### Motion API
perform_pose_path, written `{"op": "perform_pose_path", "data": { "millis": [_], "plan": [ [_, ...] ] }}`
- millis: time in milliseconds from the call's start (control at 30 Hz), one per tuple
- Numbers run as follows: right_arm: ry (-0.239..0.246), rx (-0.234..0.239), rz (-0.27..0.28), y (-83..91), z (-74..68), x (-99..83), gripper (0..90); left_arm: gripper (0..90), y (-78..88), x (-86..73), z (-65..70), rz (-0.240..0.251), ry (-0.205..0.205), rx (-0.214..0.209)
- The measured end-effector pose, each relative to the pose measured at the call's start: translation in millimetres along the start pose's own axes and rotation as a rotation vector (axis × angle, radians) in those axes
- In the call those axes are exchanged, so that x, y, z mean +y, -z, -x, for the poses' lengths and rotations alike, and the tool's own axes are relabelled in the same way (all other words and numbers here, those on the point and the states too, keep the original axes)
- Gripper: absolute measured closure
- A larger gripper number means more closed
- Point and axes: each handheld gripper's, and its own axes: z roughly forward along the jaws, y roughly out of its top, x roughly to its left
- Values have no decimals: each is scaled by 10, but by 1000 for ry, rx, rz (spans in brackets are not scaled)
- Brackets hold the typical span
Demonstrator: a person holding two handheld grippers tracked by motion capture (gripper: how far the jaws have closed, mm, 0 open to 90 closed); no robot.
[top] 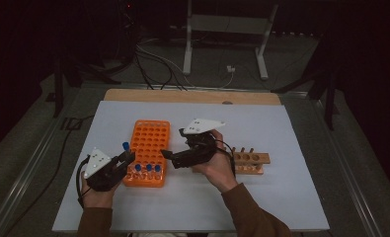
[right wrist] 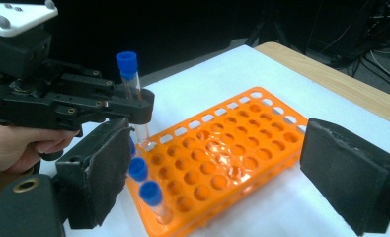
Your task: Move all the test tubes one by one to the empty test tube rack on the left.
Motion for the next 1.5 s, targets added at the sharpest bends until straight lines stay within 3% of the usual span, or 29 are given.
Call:
{"op": "perform_pose_path", "data": {
  "millis": [333,533,767,1100,1500],
  "plan": [
    [-12,-22,8,137,101,-69,144,774,-26,-122,0,-62,10,-3],
    [-14,-24,7,149,115,-103,145,774,13,-158,2,-49,25,-21],
    [-23,-29,7,174,154,-148,150,774,-4,-196,49,-69,4,-45],
    [-35,-37,10,242,219,-219,153,774,-96,-279,98,-170,-40,-34],
    [-49,-47,10,328,281,-315,155,776,-53,-319,106,-208,-59,-19]
  ]
}}
